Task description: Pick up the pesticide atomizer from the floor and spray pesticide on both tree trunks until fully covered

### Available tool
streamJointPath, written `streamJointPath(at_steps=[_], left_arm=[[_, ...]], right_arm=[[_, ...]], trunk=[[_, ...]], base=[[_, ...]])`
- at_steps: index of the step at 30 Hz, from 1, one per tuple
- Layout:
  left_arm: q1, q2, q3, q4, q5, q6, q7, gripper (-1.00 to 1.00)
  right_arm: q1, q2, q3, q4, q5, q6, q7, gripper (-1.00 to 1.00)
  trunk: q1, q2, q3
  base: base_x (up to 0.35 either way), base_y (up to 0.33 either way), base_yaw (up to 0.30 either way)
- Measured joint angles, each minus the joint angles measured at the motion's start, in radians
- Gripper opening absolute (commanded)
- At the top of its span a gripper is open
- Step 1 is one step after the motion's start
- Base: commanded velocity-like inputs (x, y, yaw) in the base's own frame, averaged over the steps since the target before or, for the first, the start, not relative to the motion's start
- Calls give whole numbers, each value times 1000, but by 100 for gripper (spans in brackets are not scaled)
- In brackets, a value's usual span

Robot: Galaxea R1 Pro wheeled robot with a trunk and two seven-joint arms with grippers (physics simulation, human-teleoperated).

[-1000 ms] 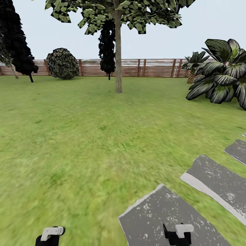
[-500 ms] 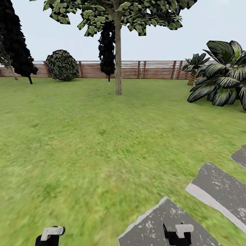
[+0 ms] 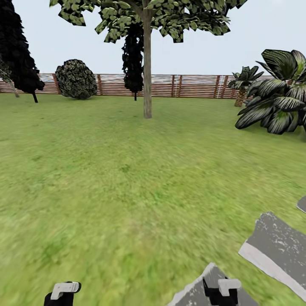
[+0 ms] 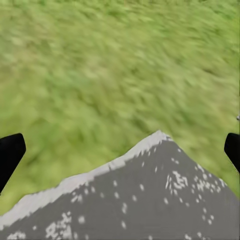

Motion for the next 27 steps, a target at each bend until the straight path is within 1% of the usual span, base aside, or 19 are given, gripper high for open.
streamJointPath(at_steps=[27], left_arm=[[0, 0, 0, 0, 0, 0, 0, -100]], right_arm=[[0, 0, 0, 0, 0, 0, 0, 100]], trunk=[[0, 0, 0]], base=[[339, 0, 0]])
